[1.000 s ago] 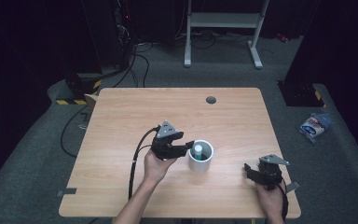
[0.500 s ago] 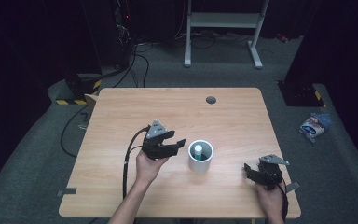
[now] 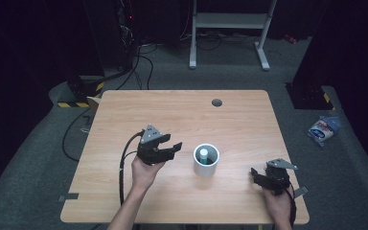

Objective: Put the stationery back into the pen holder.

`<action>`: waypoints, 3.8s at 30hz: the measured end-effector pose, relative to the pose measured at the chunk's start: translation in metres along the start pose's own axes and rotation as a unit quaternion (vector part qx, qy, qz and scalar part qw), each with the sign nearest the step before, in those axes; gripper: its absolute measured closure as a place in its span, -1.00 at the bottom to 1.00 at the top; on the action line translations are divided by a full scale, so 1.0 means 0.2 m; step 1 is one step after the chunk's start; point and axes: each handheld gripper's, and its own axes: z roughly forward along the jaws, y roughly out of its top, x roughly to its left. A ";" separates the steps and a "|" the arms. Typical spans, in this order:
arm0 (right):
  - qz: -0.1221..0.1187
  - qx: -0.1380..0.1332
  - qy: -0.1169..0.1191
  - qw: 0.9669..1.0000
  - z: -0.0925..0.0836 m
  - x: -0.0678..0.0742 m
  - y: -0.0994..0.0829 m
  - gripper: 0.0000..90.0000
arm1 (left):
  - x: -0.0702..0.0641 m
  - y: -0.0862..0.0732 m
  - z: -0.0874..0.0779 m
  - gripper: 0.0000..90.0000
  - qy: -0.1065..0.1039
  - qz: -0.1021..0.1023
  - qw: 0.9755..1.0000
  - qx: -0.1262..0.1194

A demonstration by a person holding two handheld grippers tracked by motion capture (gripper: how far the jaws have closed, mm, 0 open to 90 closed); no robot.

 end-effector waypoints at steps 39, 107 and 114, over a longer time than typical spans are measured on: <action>0.000 0.000 0.000 1.000 0.00 0.00 0.00 -0.30 | 0.21 -0.18 -0.26 -0.11 0.047 -0.060 0.997 -0.031; -0.002 0.000 0.000 1.000 0.00 0.00 0.00 -0.31 | 0.20 -0.51 -0.28 -0.18 0.079 -0.077 0.994 0.008; -0.002 0.000 0.000 1.000 0.00 0.00 0.00 -0.30 | 0.18 -0.53 -0.25 -0.18 0.084 -0.068 0.994 0.024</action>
